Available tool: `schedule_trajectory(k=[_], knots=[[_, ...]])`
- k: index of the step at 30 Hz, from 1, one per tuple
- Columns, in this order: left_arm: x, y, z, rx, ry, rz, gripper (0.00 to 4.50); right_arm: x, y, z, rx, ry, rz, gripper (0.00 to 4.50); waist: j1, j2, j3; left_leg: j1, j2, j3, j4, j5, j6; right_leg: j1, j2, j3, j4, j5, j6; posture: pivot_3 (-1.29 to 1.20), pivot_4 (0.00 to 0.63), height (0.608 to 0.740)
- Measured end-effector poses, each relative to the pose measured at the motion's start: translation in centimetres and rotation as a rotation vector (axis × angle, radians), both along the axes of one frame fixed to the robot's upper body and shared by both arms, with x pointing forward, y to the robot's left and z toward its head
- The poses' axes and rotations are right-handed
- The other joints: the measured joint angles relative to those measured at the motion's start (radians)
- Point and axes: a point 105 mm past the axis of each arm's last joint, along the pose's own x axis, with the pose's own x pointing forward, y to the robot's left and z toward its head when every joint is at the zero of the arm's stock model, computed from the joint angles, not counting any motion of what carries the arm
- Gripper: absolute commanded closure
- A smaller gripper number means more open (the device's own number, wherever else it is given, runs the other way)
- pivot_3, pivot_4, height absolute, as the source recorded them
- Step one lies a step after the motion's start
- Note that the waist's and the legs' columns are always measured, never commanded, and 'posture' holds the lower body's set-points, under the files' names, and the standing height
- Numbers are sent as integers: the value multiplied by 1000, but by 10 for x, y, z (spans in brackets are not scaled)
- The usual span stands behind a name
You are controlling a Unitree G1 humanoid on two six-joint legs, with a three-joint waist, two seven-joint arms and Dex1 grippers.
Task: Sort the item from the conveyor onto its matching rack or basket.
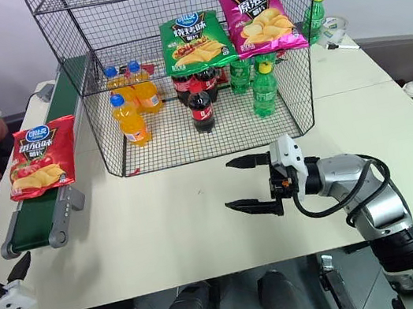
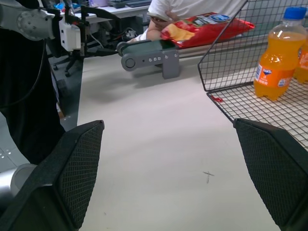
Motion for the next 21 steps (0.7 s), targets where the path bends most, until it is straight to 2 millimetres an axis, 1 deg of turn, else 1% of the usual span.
schedule_trajectory(k=[4, 11, 17, 21], knots=[[0, 1, -1, -2, 1, 10, 44, 2, 1, 4, 2, -25, -3, 0, 0, 0, 0, 1, 0, 0, 0, 0, 0, 1, 0, 0, 0, 0, 0, 0, 150, 740], [0, 3, 0, -1, -9, 28, 44, 2, 1, 4, 1, -26, -1, 0, 0, 0, 0, 1, 0, 0, 0, 0, 0, 1, 0, 0, 1, 0, 0, 0, 150, 740], [2, 0, 3, 2, -20, 21, 44, -1, 3, 1, -3, -14, 21, 0, 0, 0, 0, 1, 0, 0, 0, 0, 0, 1, 0, 0, 1, 0, 0, 0, 150, 740], [1, -2, 0, -1, -11, 16, 44, 0, 3, 1, -3, -14, 18, 0, 0, 0, 0, 1, 0, 0, 0, 0, 0, 1, 0, 0, 1, 0, 0, 0, 150, 740]])
